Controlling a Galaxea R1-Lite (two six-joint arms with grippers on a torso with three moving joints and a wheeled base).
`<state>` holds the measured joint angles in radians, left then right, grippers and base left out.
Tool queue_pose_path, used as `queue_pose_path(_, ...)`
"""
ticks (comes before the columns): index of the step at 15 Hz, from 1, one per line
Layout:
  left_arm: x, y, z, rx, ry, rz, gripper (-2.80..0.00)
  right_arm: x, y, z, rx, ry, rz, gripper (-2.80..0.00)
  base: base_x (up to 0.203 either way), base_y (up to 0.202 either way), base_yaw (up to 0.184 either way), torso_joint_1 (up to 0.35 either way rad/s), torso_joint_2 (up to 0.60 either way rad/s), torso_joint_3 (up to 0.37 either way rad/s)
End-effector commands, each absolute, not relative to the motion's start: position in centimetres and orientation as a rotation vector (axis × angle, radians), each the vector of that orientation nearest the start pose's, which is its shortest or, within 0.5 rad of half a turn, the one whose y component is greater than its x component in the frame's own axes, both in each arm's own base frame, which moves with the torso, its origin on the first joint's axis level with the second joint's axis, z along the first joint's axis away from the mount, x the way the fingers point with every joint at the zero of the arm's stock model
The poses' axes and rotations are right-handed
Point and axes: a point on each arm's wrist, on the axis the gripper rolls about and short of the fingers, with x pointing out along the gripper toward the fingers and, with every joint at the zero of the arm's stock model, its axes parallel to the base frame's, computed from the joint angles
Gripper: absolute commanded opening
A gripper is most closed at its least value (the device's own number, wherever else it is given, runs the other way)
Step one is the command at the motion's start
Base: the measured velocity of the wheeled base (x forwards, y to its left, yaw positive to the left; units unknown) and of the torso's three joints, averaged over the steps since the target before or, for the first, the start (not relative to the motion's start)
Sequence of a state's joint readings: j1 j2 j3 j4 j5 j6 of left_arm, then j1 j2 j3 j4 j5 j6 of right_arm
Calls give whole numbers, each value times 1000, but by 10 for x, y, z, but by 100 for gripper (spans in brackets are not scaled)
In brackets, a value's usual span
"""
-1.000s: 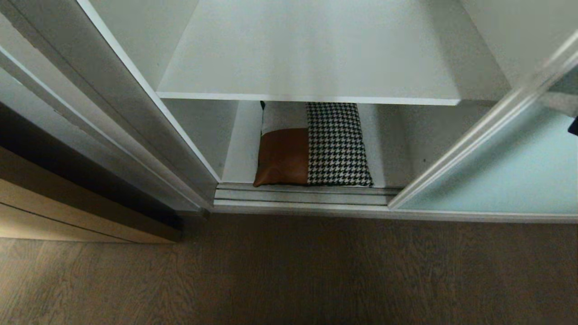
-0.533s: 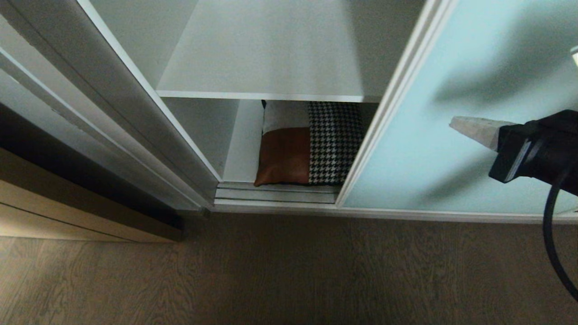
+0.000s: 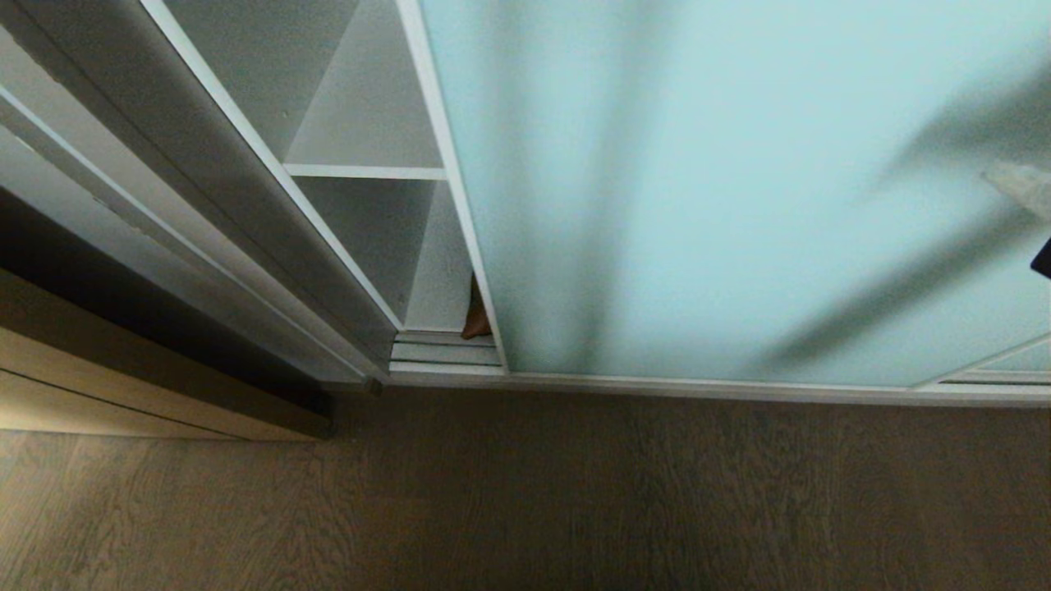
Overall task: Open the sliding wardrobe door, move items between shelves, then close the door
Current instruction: Close the door
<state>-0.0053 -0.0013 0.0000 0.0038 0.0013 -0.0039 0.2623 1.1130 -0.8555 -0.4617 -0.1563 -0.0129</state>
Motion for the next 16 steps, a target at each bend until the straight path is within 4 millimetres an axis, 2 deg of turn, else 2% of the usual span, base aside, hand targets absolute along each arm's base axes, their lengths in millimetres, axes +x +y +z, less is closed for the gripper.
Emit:
queue_pose_path(1, -23, 0, 75, -5, 4, -5, -280, 149, 7, 327, 15, -242, -98, -280, 0, 0, 0, 0, 0, 0)
queue_pose_path(7, -23, 0, 75, -5, 5, -5, -280, 124, -84, 355, -13, -376, -731, -280, 0, 0, 0, 0, 0, 0)
queue_pose_path(9, -23, 0, 75, -5, 5, -5, -280, 120, -114, 363, 3, -415, -857, -280, 0, 0, 0, 0, 0, 0)
queue_pose_path(12, -23, 0, 75, -5, 5, -3, -280, 152, -153, 352, 72, -373, -773, -280, 0, 0, 0, 0, 0, 0)
queue_pose_path(16, -23, 0, 75, -5, 3, -5, -280, 216, -181, 328, 218, -326, -498, -280, 0, 0, 0, 0, 0, 0)
